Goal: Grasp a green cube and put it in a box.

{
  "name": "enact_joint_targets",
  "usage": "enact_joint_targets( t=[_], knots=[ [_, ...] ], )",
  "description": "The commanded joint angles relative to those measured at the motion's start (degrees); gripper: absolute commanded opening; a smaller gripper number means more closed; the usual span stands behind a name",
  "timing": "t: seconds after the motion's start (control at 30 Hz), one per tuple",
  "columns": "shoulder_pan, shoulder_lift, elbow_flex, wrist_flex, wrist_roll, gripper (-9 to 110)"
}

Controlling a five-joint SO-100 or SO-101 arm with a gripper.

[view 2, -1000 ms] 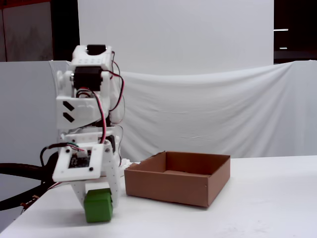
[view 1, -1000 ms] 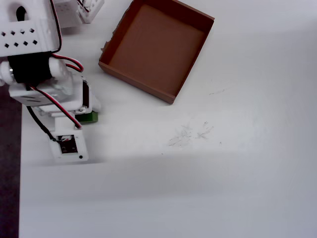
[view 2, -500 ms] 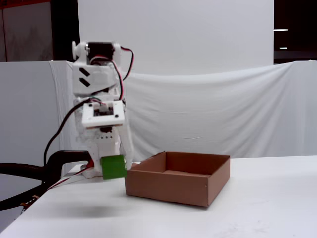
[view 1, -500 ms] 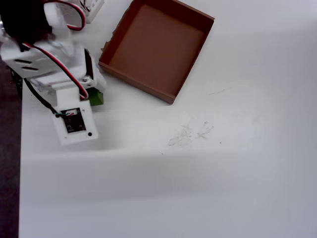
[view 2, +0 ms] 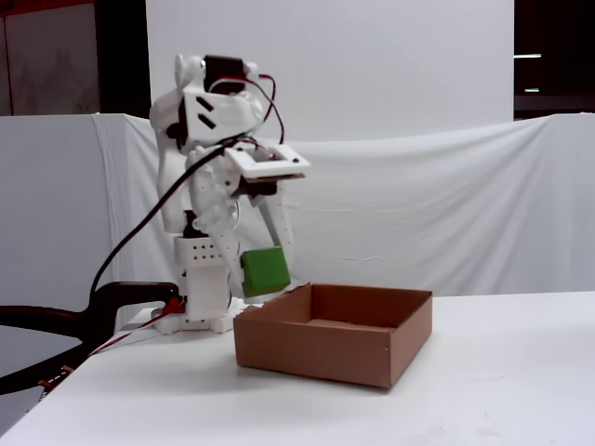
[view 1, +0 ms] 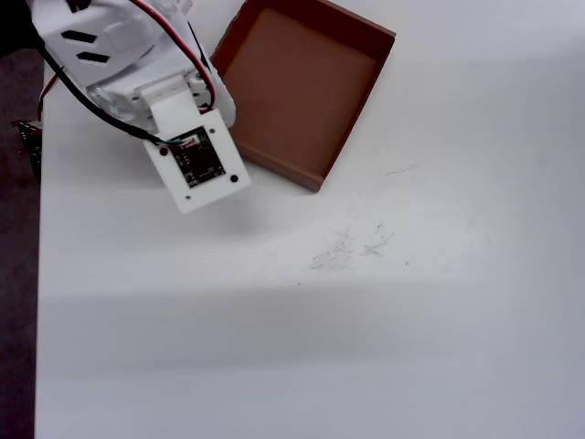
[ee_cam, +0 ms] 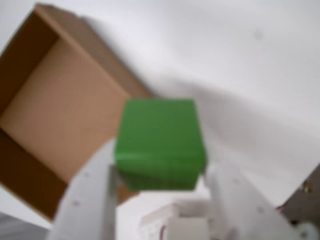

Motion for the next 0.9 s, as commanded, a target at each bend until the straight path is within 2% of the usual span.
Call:
enact_joint_targets(
  t=[0.0, 0.4, 0.7, 0.87],
  knots=[
    [-2.55, 2.81, -1.85, -0.18, -0.18, 17],
    [-14.94, 3.34, 6.77, -5.36, 0.18, 17],
    [-14.85, 1.85, 10.46, -9.93, 0.70, 17],
    [-14.41, 3.08, 10.55, -8.17, 0.70, 17]
  ],
)
